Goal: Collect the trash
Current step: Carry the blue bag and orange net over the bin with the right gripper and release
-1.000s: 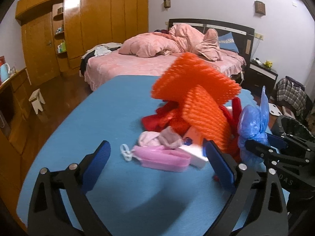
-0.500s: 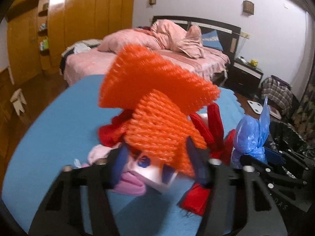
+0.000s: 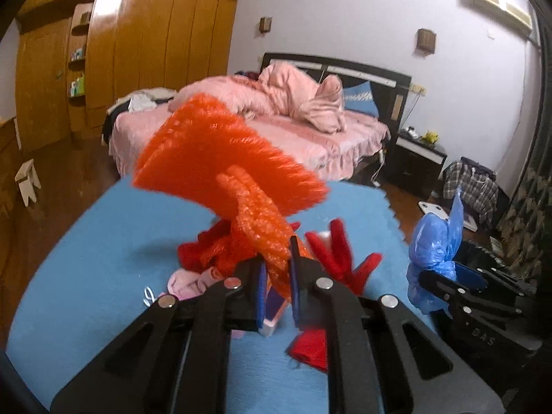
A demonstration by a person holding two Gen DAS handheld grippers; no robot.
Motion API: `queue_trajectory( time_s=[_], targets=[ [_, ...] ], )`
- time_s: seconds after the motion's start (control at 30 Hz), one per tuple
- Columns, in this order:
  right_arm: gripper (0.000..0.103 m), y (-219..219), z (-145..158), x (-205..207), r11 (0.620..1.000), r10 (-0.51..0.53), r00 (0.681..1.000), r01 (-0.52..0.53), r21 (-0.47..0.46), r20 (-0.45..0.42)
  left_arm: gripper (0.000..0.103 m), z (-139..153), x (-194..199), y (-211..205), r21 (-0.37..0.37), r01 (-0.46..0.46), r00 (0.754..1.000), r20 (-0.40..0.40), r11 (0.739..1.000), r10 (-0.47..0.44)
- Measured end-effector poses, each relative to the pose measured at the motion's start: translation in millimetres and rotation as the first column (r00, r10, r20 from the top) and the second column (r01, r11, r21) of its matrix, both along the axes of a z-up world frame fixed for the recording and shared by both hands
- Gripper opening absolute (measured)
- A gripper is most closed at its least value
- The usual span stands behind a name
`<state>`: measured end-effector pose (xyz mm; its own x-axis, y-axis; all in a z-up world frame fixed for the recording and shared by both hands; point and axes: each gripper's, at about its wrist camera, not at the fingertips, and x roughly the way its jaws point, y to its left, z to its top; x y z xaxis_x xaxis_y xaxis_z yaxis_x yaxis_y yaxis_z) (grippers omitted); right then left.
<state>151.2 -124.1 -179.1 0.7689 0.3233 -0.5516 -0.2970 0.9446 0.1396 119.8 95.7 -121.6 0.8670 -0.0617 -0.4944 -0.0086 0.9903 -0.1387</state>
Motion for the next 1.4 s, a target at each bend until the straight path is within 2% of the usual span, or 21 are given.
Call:
queue_trajectory(
  time_s=[0.17, 0.3, 0.4, 0.57, 0.73, 0.83, 1.0, 1.4],
  targets=[
    [0.042, -28.9, 16.8, -9.0, 0.998, -0.058, 0.998, 0.058, 0.015, 0.029, 0.010, 16.1, -8.5, -27.1, -0.027, 0.092, 0.996, 0.016, 0.995, -0.091],
    [0.042, -55.4, 18.9, -15.9, 0.993, -0.117, 0.993, 0.117, 0.020, 0.026, 0.010, 14.9, -7.4, -51.8, -0.098, 0.168, 0.985, -0.025, 0.981, -0.172],
    [0.042, -77.1, 19.4, -21.2, 0.986, -0.166, 0.986, 0.165, 0.017, 0.024, 0.010, 8.7, -6.2, -71.3, -0.070, 0.209, 0.976, -0.040, 0.975, -0.212],
    [0.042, -95.3, 15.9, -23.8, 0.978, -0.209, 0.978, 0.209, 0.006, 0.014, 0.010, -4.1, 1.0, -75.5, -0.065, 0.211, 0.973, -0.078, 0.975, -0.216],
    [0.042, -95.9, 11.5, -26.6, 0.978, -0.210, 0.978, 0.210, 0.001, 0.011, 0.010, -1.1, 4.9, -51.8, -0.078, 0.108, 0.992, -0.055, 0.991, -0.113],
    [0.042, -89.9, 10.8, -28.7, 0.980, -0.197, 0.980, 0.197, -0.013, 0.015, 0.010, -4.2, 8.8, -45.9, -0.074, 0.097, 0.992, -0.077, 0.993, -0.103],
    [0.042, -88.0, 11.5, -28.5, 0.982, -0.187, 0.982, 0.187, -0.022, 0.013, 0.010, -9.9, 9.2, -50.4, -0.079, 0.146, 0.982, -0.112, 0.986, -0.155],
    [0.042, -111.2, 14.6, -30.0, 0.968, -0.250, 0.968, 0.250, -0.016, 0.008, 0.010, -6.5, 9.3, -91.1, -0.076, 0.252, 0.962, -0.092, 0.965, -0.258]
  ],
)
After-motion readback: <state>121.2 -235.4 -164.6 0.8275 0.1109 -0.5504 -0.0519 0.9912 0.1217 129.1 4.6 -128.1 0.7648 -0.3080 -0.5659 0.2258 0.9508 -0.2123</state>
